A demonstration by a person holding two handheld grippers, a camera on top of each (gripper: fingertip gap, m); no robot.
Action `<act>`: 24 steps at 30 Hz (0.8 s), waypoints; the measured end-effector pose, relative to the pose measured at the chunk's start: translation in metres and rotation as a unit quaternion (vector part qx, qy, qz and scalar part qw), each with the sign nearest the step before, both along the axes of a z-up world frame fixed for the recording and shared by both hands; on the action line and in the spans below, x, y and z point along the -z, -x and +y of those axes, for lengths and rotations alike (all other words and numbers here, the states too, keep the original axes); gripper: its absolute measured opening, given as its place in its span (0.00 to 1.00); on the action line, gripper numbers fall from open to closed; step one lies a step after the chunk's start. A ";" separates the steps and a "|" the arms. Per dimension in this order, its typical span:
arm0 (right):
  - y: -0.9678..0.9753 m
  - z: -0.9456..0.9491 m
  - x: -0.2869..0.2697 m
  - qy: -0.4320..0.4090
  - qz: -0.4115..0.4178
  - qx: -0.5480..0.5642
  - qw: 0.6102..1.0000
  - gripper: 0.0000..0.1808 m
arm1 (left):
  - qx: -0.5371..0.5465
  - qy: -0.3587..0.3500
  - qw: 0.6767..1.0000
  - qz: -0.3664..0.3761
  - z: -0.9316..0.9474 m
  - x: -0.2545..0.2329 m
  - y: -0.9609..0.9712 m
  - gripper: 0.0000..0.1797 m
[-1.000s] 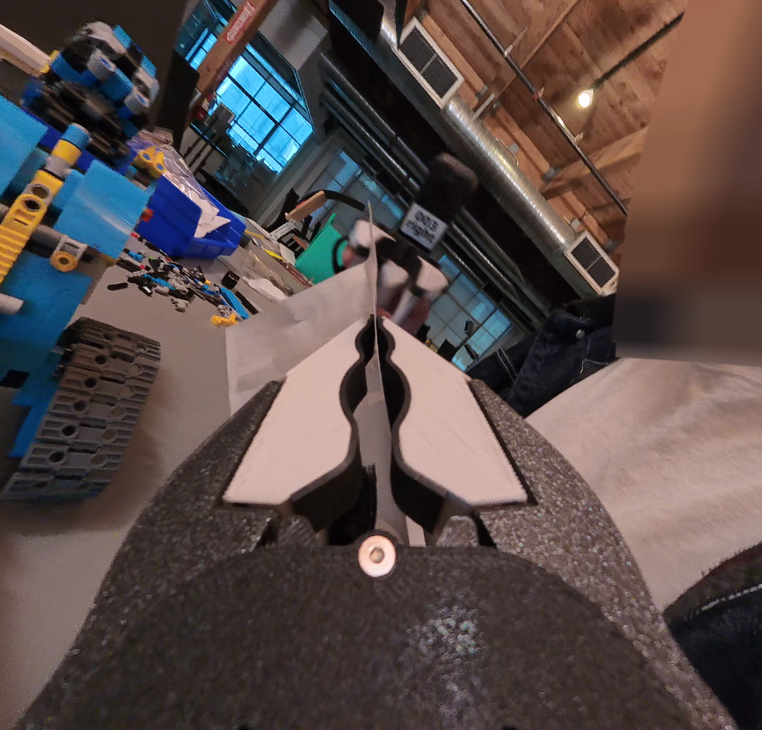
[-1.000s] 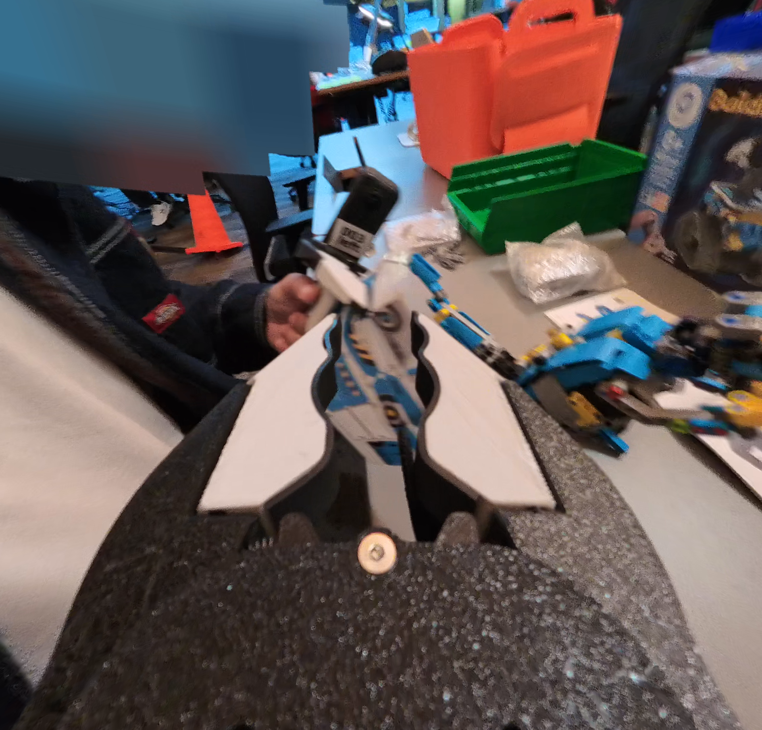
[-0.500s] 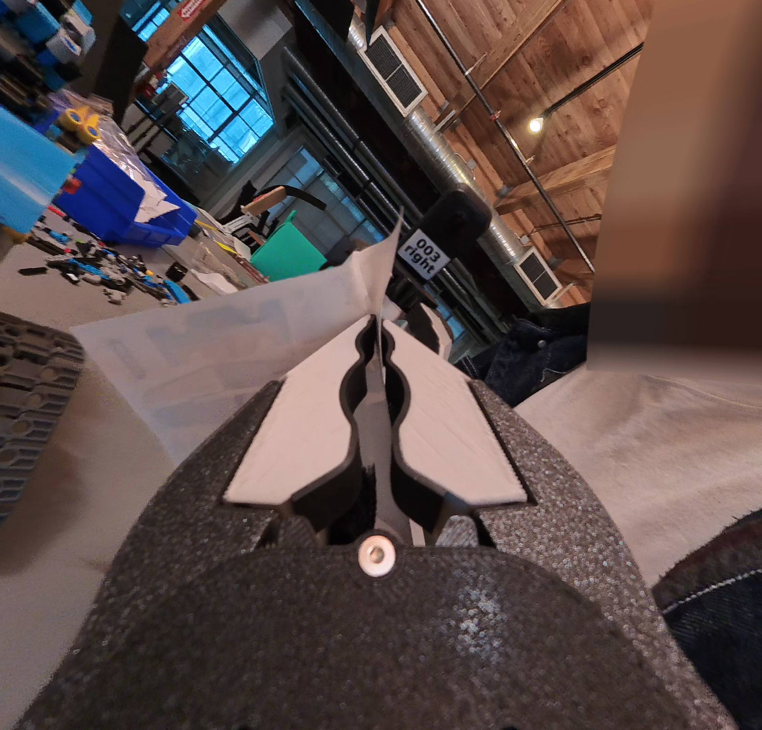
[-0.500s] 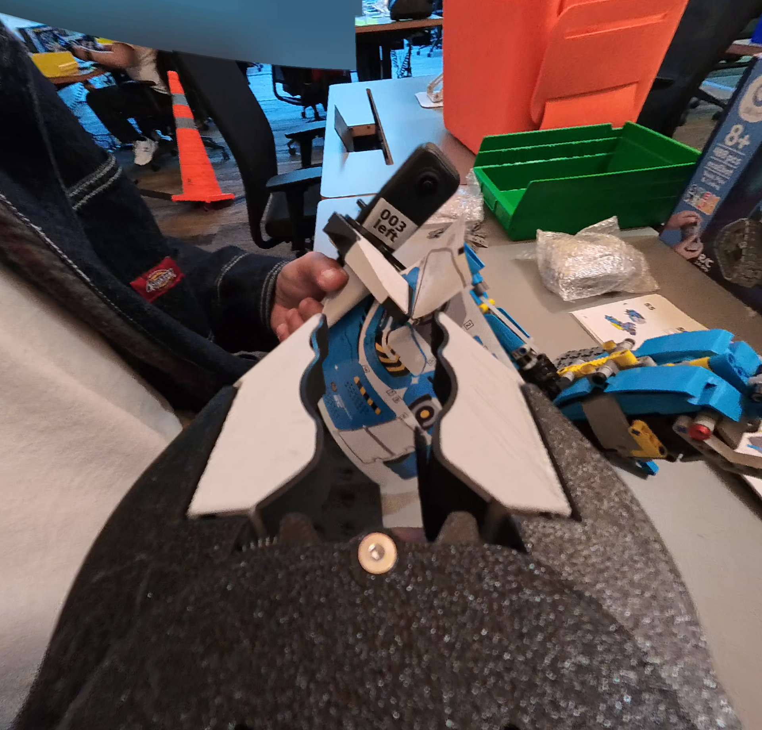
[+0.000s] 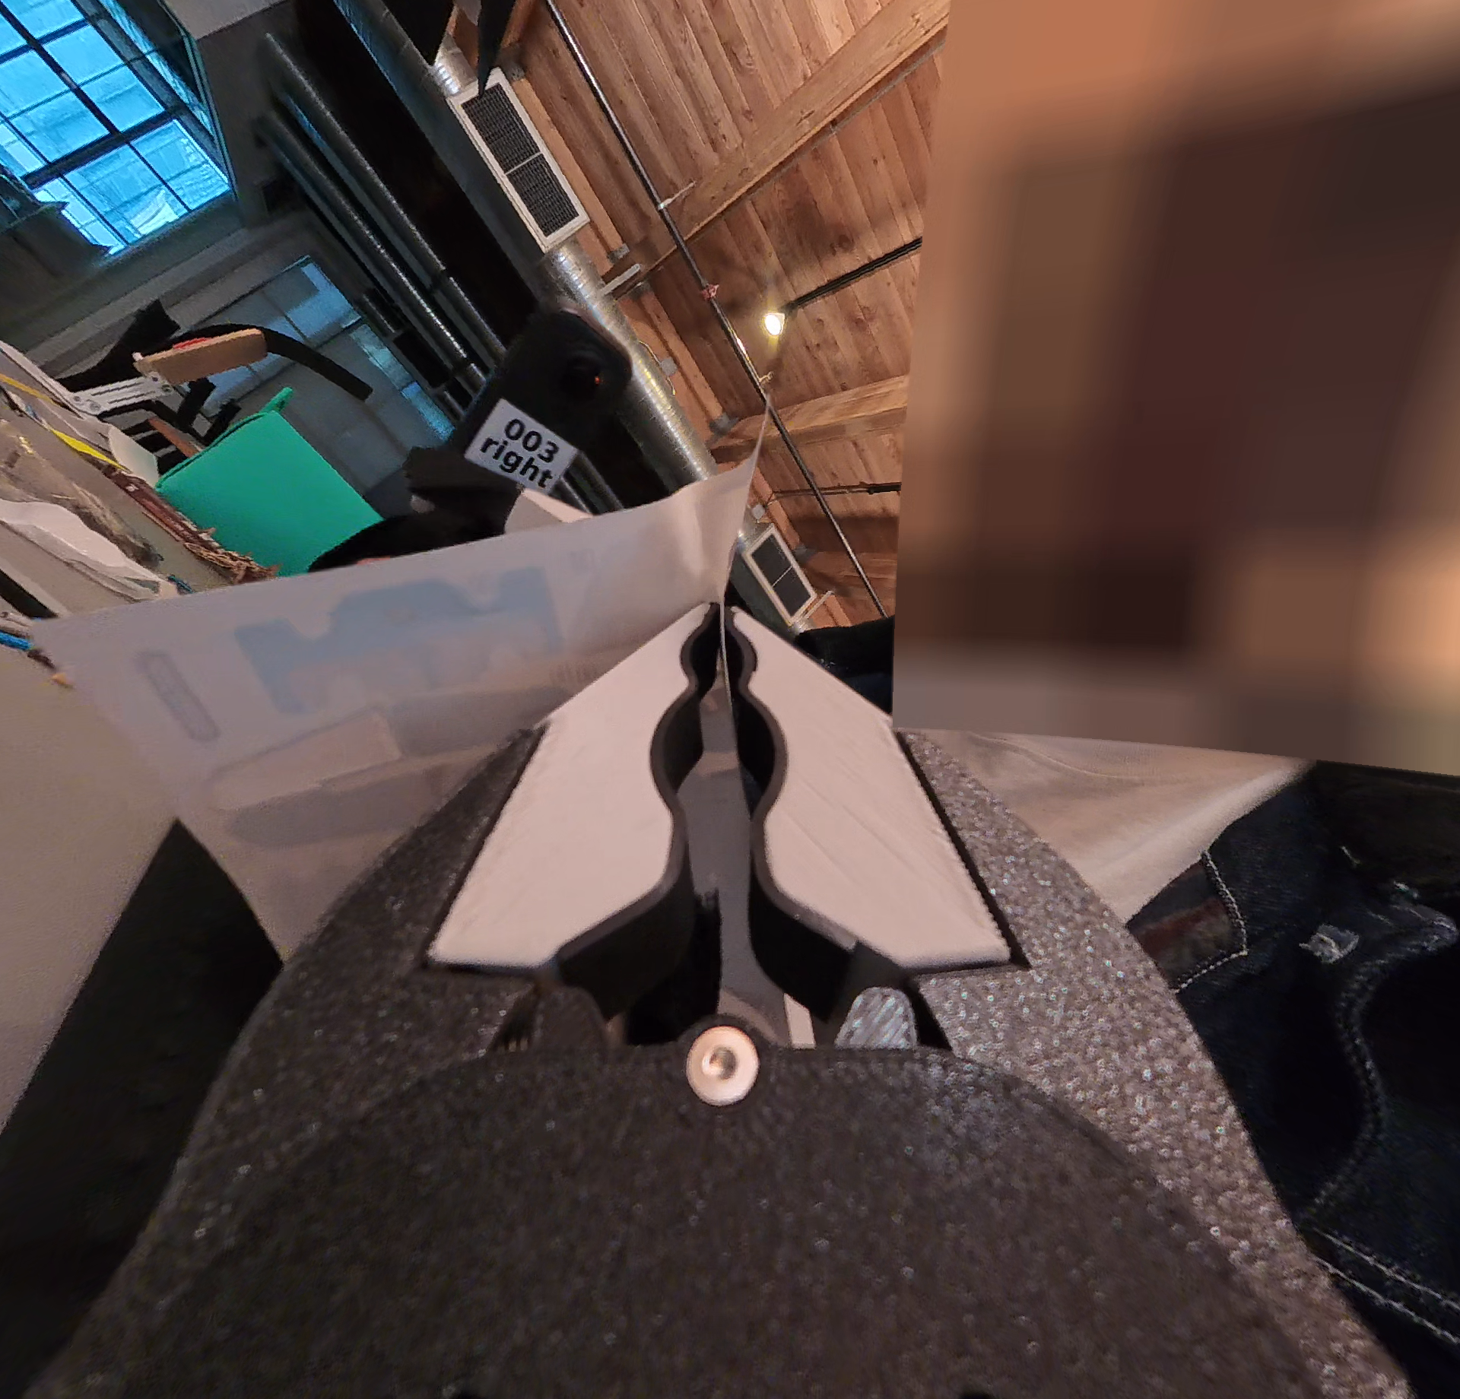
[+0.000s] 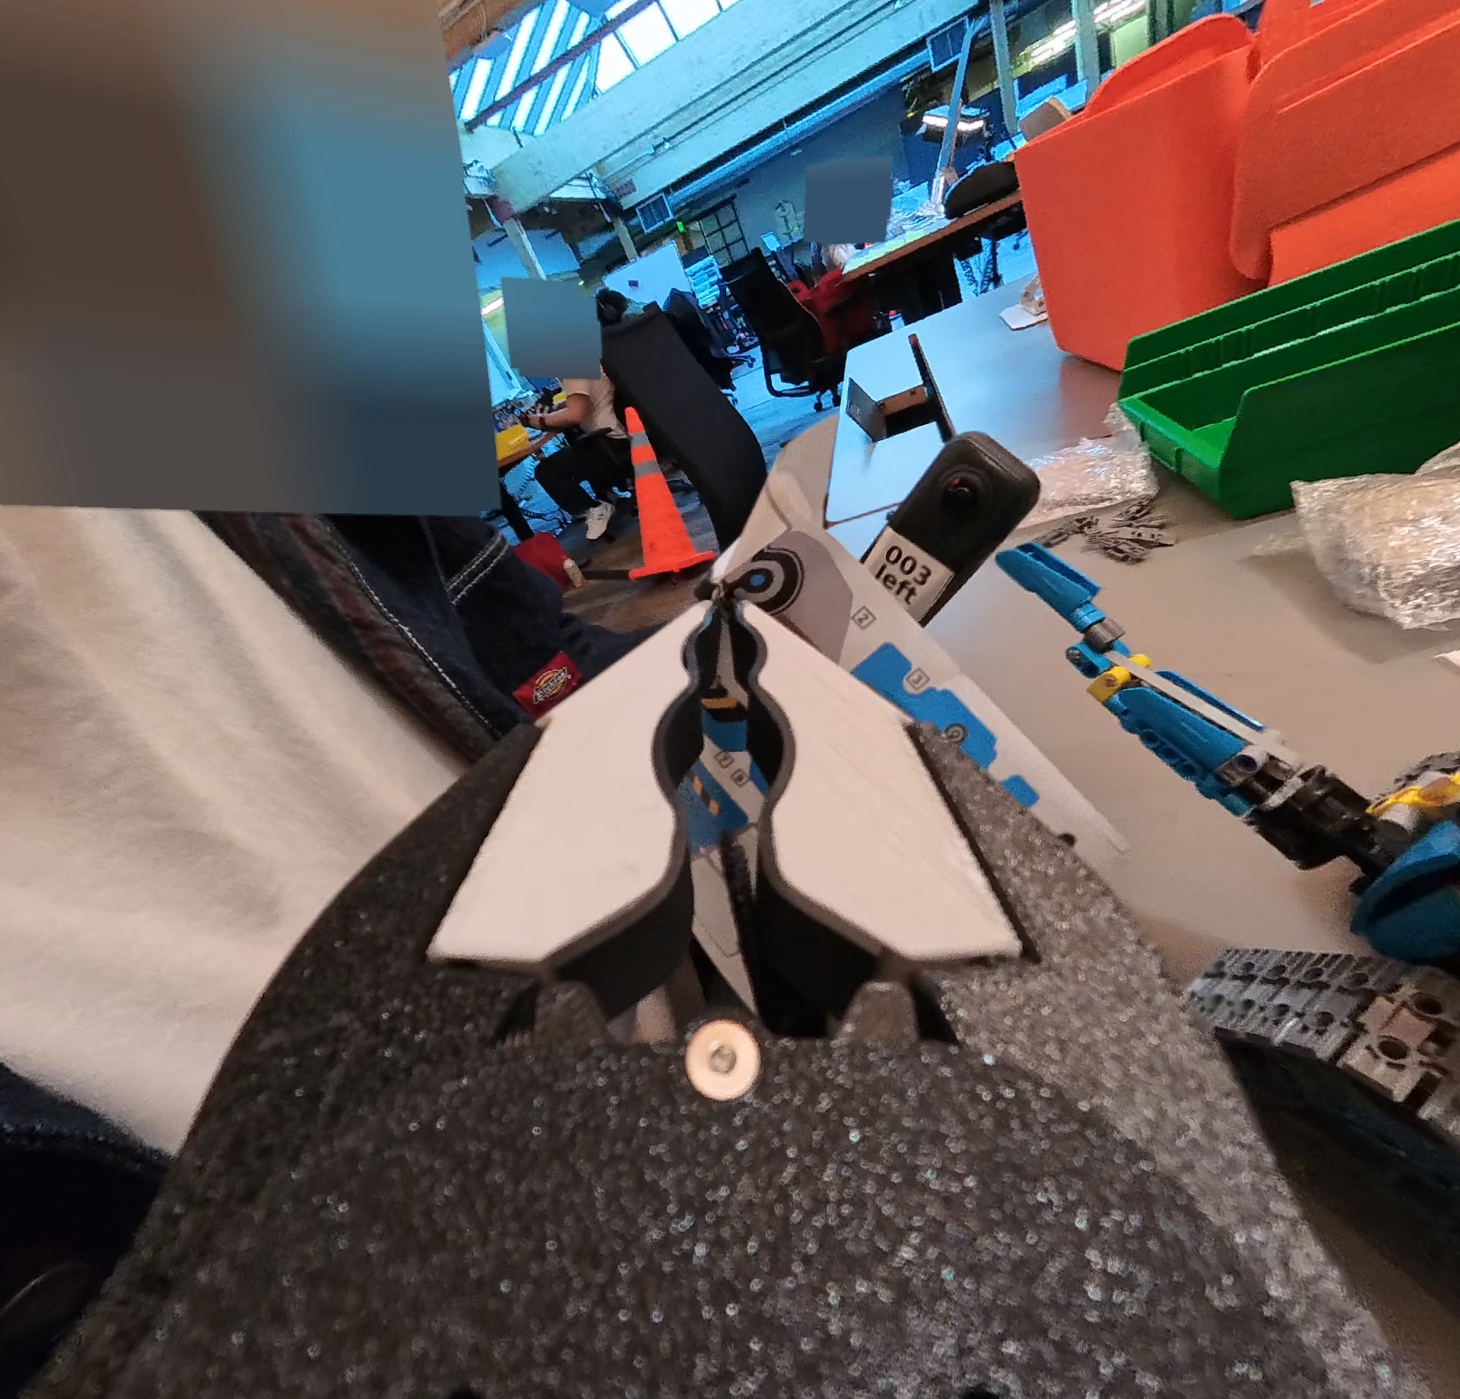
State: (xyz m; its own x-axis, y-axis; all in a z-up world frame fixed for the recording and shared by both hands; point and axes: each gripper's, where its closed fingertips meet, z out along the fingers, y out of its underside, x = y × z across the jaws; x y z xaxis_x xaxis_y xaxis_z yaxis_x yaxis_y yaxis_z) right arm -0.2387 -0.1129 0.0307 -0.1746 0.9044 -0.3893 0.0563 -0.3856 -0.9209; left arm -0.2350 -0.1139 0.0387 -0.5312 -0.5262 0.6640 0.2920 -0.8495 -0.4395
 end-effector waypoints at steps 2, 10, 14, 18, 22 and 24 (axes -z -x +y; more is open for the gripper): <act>0.000 0.001 0.001 0.007 0.000 0.000 1.000 0.00 | -0.011 -0.007 1.000 0.009 0.001 0.001 0.001 0.00; 0.000 -0.004 -0.002 0.036 0.013 -0.020 0.999 0.08 | -0.038 -0.028 0.998 0.034 0.002 0.003 0.003 0.00; 0.002 -0.002 0.000 0.035 0.010 -0.014 0.999 0.06 | -0.040 -0.030 0.998 0.036 0.001 0.004 0.004 0.00; 0.003 0.004 0.001 0.028 0.007 0.007 1.000 0.12 | -0.038 -0.027 0.998 0.031 0.000 0.003 0.006 0.00; -0.009 0.023 -0.010 -0.040 0.012 0.067 0.997 0.28 | -0.024 -0.032 0.999 0.032 -0.006 0.002 0.010 0.00; -0.008 0.019 -0.004 -0.059 -0.018 0.040 0.997 0.33 | -0.009 -0.044 0.998 0.041 -0.014 0.002 0.009 0.00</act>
State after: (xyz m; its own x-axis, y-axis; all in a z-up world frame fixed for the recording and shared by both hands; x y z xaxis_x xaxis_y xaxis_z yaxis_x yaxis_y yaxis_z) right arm -0.2309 -0.0943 0.0346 -0.0881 0.9545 -0.2849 0.0628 -0.2801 -0.9579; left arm -0.2436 -0.1279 0.0367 -0.4669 -0.5930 0.6560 0.2669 -0.8017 -0.5348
